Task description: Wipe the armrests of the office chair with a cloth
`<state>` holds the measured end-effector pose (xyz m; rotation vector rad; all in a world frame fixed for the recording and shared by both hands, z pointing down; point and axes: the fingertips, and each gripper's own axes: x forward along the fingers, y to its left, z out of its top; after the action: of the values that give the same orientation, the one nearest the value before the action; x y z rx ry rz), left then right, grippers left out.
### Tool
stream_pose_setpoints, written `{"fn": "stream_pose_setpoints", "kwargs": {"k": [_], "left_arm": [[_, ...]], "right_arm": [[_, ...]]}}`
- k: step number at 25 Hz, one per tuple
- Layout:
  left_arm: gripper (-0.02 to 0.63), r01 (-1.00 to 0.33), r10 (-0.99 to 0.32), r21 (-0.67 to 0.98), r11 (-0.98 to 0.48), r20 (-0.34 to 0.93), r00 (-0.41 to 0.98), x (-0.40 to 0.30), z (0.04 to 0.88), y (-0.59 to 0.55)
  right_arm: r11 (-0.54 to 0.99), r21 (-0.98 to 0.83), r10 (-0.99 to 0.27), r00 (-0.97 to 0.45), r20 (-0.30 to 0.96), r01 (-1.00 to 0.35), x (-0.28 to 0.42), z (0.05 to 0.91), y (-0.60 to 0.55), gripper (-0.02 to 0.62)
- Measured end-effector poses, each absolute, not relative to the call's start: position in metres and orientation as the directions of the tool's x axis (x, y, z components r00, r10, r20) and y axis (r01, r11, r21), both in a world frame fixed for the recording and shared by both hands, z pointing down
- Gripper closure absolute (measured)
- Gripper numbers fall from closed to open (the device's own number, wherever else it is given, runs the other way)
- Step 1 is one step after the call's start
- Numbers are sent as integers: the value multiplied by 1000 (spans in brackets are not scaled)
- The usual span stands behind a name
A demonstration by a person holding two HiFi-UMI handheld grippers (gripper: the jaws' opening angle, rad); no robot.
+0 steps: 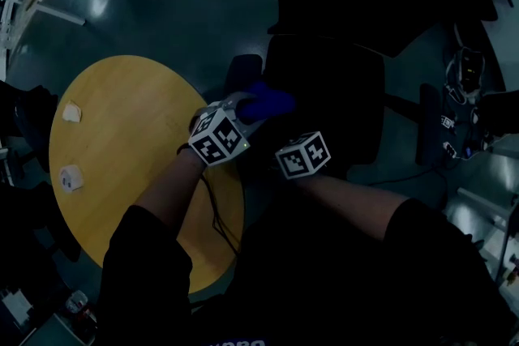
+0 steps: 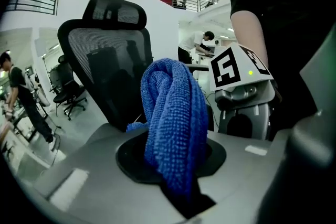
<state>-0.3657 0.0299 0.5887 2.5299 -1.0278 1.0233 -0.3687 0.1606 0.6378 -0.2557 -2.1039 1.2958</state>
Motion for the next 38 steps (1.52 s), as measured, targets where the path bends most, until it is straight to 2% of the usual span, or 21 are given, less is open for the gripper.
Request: {"fn": "stream_pose_setpoints", "kwargs": {"k": [25, 30, 35, 38], "left_arm": [[497, -838, -626, 78, -540, 628, 462, -338, 584, 120], [497, -886, -708, 99, -453, 564, 425, -334, 573, 128], [497, -956, -848, 79, -284, 444, 289, -348, 534, 124], [497, -971, -891, 44, -234, 389, 233, -347, 509, 123]], "right_arm": [[531, -841, 561, -703, 437, -99, -350, 632, 171, 591], [577, -815, 583, -673, 454, -50, -336, 623, 178, 591], [636, -772, 560, -685, 466, -5, -313, 606, 163, 591], [650, -760, 520, -723, 454, -10, -296, 594, 142, 591]]}}
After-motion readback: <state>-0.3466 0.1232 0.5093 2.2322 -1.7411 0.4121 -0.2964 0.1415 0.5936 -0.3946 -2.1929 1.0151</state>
